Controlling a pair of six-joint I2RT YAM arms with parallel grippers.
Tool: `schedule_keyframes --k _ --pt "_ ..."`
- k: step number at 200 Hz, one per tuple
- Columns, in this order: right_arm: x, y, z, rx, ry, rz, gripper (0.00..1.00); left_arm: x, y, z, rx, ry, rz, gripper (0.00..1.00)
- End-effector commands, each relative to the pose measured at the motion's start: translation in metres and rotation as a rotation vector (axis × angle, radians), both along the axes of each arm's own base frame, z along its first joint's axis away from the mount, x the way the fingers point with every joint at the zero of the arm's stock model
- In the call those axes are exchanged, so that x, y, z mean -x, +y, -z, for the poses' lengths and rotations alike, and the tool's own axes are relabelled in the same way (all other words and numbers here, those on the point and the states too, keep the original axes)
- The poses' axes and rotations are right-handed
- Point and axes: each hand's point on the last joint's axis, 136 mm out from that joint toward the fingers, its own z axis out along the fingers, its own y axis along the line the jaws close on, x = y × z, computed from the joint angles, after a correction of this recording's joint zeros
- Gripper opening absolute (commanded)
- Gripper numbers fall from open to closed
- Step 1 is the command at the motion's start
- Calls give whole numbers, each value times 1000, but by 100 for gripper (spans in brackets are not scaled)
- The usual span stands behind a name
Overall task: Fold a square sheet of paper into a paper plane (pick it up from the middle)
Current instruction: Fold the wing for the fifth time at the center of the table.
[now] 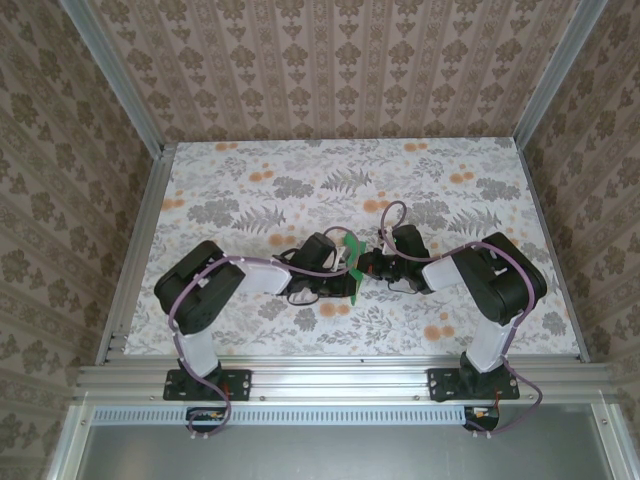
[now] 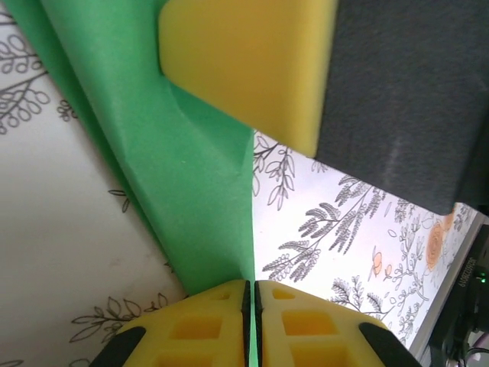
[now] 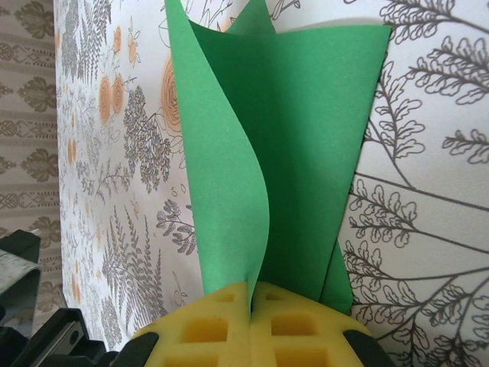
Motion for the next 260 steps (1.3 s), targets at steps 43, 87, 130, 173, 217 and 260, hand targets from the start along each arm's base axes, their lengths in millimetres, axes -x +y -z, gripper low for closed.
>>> schedule_keyframes --k 43,87,130,173,217,260 --pt "21 -57 75 286 177 147 0 10 6 22 -117 22 34 12" --pt "13 -53 48 254 135 147 13 13 13 26 -172 8 47 9" --pt "8 -61 4 291 64 167 22 14 13 27 -174 1 55 9" --pt "11 -58 -19 287 23 144 18 14 8 25 -165 -4 65 8" --pt "19 -29 -37 235 -15 59 4 14 8 26 -167 -2 63 7" --pt "21 -9 -38 193 -29 14 0 14 7 26 -164 -1 60 5"
